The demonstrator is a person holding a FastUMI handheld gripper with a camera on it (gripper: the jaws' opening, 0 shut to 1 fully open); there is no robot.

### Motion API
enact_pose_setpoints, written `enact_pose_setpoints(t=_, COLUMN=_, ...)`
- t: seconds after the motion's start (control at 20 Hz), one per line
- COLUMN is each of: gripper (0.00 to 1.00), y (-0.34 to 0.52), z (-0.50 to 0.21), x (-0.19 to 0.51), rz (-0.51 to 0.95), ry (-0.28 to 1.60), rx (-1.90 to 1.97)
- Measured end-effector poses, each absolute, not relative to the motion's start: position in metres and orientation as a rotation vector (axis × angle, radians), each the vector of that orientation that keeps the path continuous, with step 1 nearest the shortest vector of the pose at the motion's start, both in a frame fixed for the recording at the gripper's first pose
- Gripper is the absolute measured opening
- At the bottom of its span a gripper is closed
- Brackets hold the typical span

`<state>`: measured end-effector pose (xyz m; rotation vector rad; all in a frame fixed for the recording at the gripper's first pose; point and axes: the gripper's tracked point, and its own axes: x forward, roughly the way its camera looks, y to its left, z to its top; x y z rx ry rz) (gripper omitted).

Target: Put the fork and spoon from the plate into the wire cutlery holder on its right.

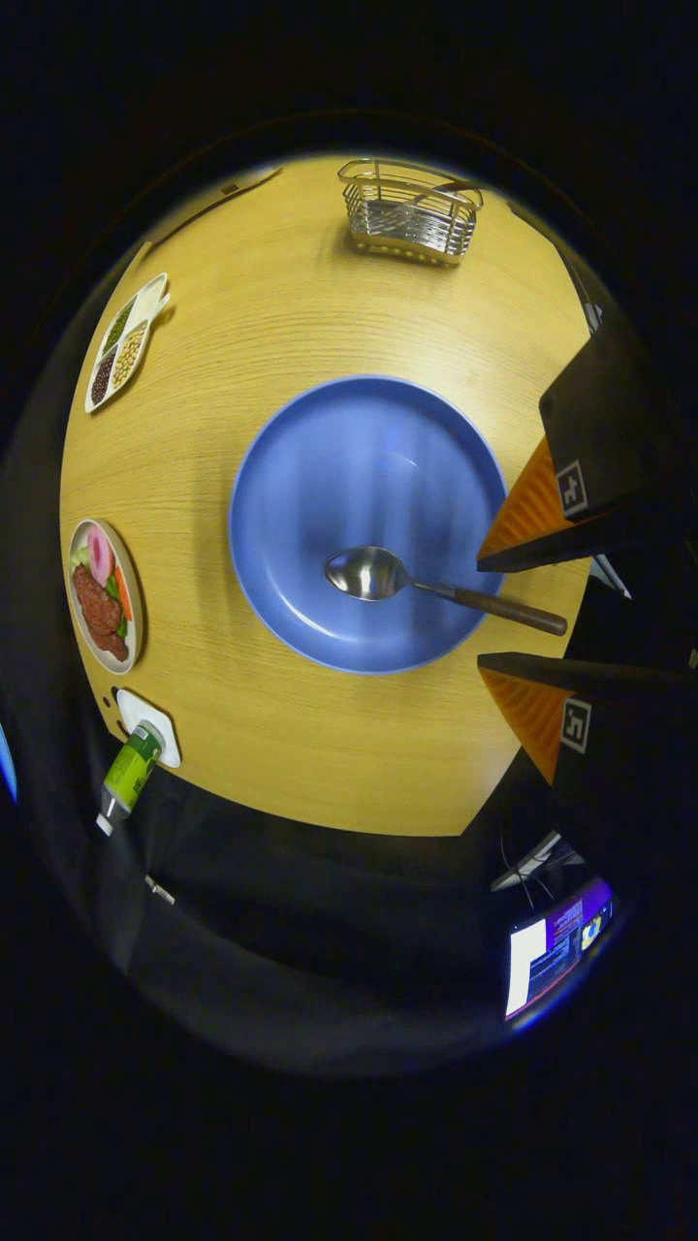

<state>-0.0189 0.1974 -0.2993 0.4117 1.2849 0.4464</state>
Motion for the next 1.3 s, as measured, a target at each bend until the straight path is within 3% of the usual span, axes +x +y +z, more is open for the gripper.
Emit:
enact_pose_setpoints(t=0.45, gripper=0.53, y=0.215, z=-0.357, x=-0.003, rz=0.331, ry=1.321, rx=0.389)
enact_pose_setpoints(t=0.5, gripper=0.36, y=0.214, z=-0.363, x=-0.006, rz=0.317, ry=1.334, rx=0.368)
enact_pose_setpoints(t=0.6, gripper=0.18, y=0.213, z=-0.367, x=0.000, rz=0.305, ry=1.322, rx=0.358)
enact_pose_setpoints(t=0.7, gripper=0.11, y=0.208, z=-0.363, x=-0.002, rz=0.307, ry=1.329, rx=0.366)
enact_pose_setpoints(t=1.3, gripper=0.06, y=0.155, z=-0.294, x=0.014, rz=0.361, ry=1.204, rx=0.581)
